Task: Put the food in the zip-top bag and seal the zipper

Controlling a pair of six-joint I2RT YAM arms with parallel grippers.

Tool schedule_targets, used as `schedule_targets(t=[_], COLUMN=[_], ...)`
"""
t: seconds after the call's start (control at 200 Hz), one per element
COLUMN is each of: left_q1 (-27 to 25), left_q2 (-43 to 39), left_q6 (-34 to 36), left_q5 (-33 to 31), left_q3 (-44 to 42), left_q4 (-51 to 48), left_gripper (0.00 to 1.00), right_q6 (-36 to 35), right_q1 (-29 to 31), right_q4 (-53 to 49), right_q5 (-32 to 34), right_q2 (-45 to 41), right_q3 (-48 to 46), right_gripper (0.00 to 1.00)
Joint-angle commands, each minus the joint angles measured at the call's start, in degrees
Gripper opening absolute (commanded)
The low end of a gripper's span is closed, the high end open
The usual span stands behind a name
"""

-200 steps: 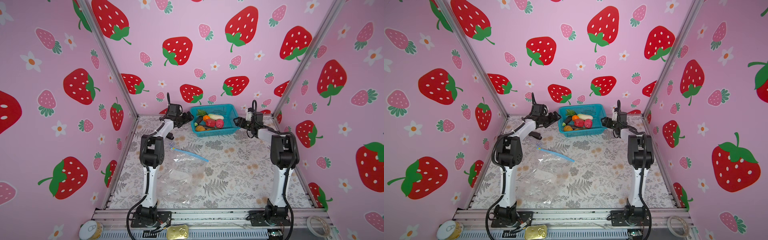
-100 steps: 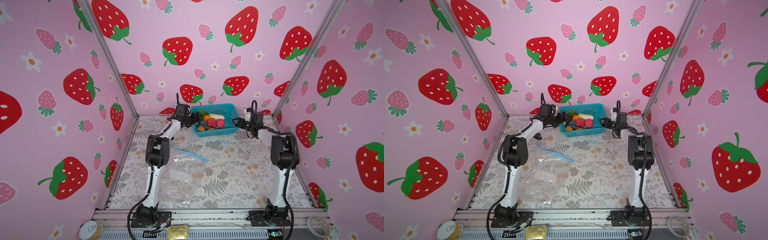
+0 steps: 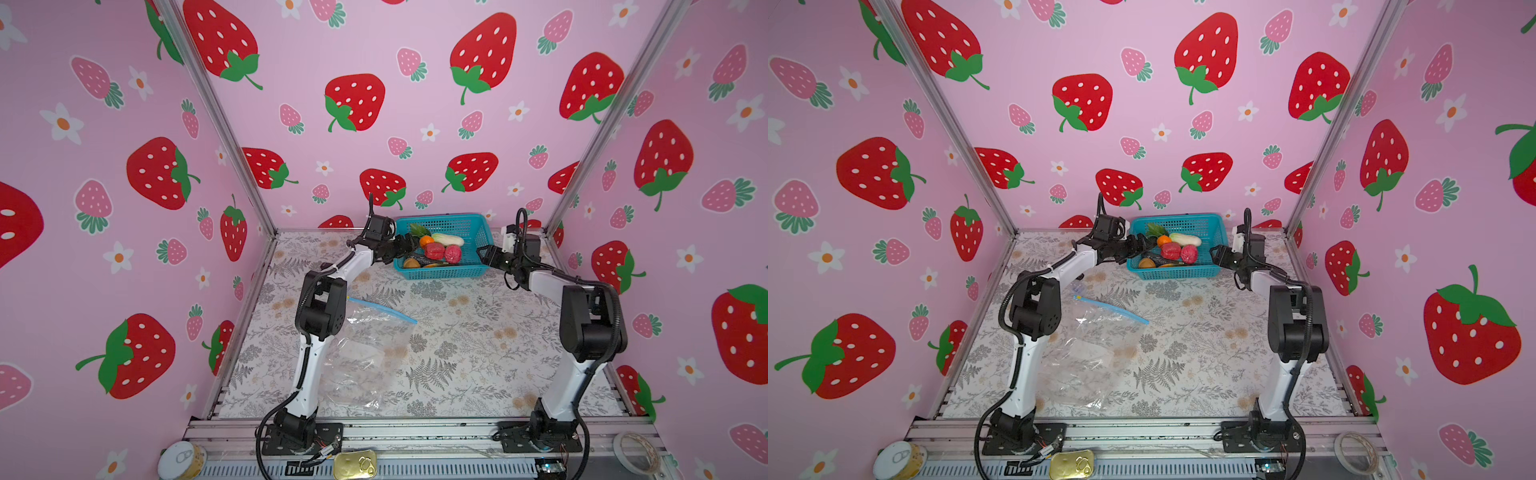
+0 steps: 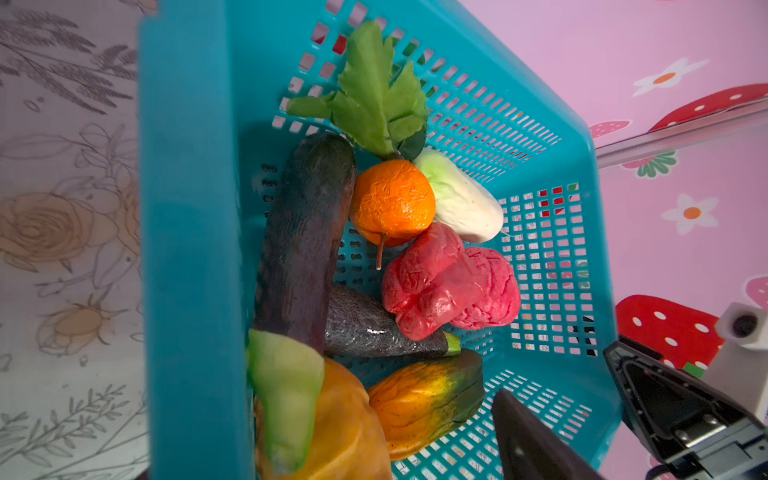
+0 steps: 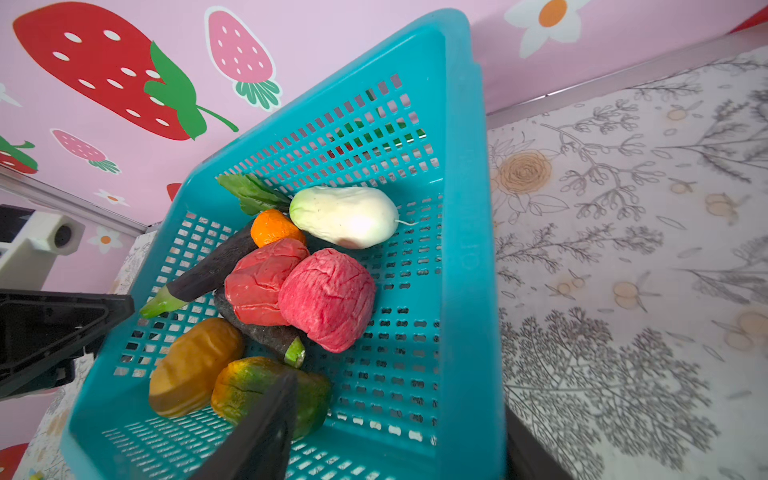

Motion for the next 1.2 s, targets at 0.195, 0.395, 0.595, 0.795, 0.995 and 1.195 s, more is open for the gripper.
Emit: schedule_targets(t=[0.195, 0.395, 0.595, 0.795, 0.995, 1.195], left_q1=[-3.73, -3.75, -3.52, -3.03, -3.24, -5.04], left_q2=[-7.62, -7.98, -11.40, -16.15, -23.61, -33.71], left_q6=[-0.50, -0.02, 1.81, 3.22, 3.05, -0.18], left_q5=[1.27, -0.23, -4.84, -9.59, -12.23, -13.02], left_q3=[-8.22, -9.98, -13.79, -16.28, -22.92, -31.13], left_q4=[4.98, 4.07, 4.21, 2.40, 3.35, 3.66], left_gripper=[0.94, 0.99, 0.99, 0.99, 0.99, 0.99], right_q6=[-1.36, -1.21, -1.34, -2.32, -2.88, -0.43], right_q1=[0.68, 0.64, -0.11, -0.69, -0.69, -0.19], right_q4=[0.37, -0.13, -2.52, -5.63, -6.49, -4.51], right_q5=[1.39, 2.28, 2.50, 3.50, 3.71, 0.18], right_q2=[-5.70, -5.67, -6.78, -11.61, -19.15, -26.68], right_q3=[-6.22, -7.21, -6.73, -7.18, -12.03, -20.55], right_gripper=[0.66, 0.69, 0.74, 0.78, 0.79, 0.79])
